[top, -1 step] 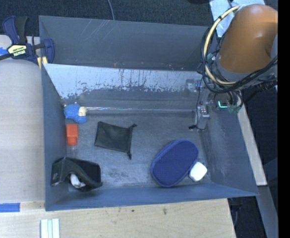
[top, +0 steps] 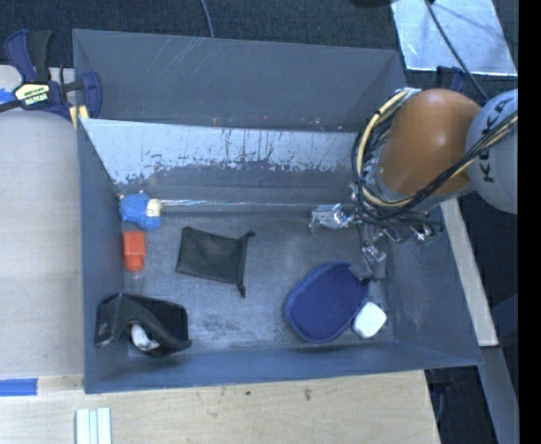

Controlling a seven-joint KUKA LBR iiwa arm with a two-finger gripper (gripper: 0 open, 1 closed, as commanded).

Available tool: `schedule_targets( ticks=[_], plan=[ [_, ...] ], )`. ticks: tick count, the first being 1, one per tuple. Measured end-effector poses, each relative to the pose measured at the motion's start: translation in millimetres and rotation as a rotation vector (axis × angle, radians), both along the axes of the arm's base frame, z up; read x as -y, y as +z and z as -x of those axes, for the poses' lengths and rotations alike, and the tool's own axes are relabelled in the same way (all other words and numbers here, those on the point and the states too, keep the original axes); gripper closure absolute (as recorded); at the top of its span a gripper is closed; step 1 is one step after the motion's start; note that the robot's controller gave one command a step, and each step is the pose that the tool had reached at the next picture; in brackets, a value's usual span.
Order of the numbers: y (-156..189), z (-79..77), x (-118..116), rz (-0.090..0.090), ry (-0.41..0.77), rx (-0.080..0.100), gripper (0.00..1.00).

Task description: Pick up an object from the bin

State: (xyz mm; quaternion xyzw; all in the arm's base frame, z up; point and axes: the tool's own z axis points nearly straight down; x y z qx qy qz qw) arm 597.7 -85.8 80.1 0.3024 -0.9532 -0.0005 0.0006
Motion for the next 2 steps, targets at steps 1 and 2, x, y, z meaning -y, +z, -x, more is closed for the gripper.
schedule_targets(
  ticks=[1,2],
  plan=[
    [-7.9,50.0,-31.8,0.002,0.487,0.009,0.00],
    [-6.6,48.6,-31.6,0.003,0.485,0.012,1.00]
  ],
)
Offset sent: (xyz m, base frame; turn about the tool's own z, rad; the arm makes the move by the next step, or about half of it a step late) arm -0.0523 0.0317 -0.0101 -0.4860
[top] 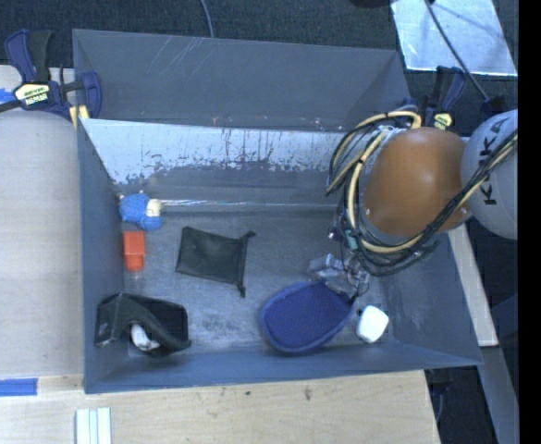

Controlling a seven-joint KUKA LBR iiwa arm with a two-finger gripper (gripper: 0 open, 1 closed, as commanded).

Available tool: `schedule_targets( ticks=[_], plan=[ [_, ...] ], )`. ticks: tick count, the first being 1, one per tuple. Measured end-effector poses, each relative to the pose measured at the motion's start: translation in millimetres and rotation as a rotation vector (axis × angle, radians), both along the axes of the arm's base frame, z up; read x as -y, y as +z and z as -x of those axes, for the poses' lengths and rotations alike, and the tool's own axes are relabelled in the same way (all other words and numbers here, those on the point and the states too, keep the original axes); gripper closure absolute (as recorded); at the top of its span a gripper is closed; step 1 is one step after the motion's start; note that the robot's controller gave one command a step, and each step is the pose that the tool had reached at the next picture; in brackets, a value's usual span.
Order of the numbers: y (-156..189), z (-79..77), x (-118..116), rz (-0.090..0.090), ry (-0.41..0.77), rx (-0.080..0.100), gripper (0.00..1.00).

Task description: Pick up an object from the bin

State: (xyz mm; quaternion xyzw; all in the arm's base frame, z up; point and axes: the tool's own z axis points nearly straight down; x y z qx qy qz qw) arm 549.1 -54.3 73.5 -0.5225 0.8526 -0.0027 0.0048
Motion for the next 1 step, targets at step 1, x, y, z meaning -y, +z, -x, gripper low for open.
schedule_targets(
  ticks=[1],
  plan=[
    [55.8,-1.4,-37.8,-0.002,-0.014,-0.002,1.00]
  ],
)
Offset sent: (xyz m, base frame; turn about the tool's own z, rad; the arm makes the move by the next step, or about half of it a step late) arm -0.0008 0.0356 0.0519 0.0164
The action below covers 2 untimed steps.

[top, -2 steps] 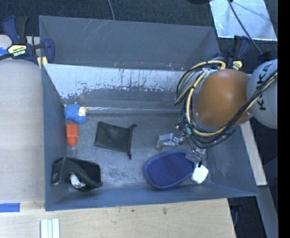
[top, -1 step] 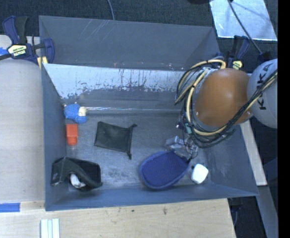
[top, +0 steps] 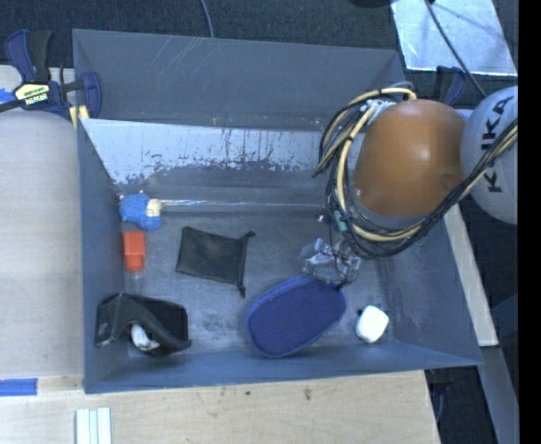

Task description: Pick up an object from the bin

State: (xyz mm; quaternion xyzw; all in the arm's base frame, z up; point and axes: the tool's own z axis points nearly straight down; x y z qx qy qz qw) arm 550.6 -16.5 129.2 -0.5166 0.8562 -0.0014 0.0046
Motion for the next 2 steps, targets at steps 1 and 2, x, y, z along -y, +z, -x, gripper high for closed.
schedule_targets(
  ticks=[1,2],
  plan=[
    [66.3,20.8,34.8,0.006,0.452,-0.003,1.00],
    [52.8,5.6,30.6,0.004,0.566,-0.004,1.00]
  ],
)
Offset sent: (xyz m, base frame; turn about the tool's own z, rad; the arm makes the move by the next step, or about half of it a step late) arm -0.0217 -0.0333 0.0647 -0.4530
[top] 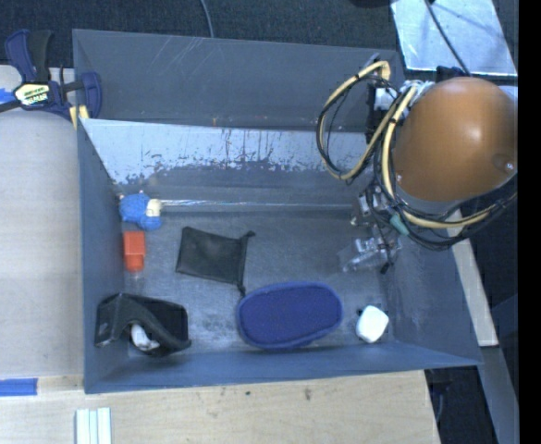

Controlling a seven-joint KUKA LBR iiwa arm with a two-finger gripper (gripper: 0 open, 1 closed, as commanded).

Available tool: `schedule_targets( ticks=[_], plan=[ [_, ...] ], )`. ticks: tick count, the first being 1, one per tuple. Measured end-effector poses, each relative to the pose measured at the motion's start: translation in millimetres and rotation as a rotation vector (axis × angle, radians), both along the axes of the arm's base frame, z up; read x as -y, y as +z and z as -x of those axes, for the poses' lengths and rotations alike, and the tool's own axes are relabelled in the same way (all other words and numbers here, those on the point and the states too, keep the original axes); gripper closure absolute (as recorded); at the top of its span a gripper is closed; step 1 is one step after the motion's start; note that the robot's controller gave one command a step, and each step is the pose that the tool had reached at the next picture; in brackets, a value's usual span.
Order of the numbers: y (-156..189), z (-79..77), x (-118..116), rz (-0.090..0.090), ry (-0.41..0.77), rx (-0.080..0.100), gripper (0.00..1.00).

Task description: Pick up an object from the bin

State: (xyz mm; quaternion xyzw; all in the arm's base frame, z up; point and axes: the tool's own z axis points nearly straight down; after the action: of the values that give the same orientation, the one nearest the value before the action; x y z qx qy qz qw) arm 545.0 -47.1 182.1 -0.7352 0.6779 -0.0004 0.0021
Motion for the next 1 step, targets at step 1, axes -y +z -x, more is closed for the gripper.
schedule_targets(
  ticks=[1],
  plan=[
    [9.4,40.9,-14.9,0.002,0.442,-0.005,1.00]
  ],
)
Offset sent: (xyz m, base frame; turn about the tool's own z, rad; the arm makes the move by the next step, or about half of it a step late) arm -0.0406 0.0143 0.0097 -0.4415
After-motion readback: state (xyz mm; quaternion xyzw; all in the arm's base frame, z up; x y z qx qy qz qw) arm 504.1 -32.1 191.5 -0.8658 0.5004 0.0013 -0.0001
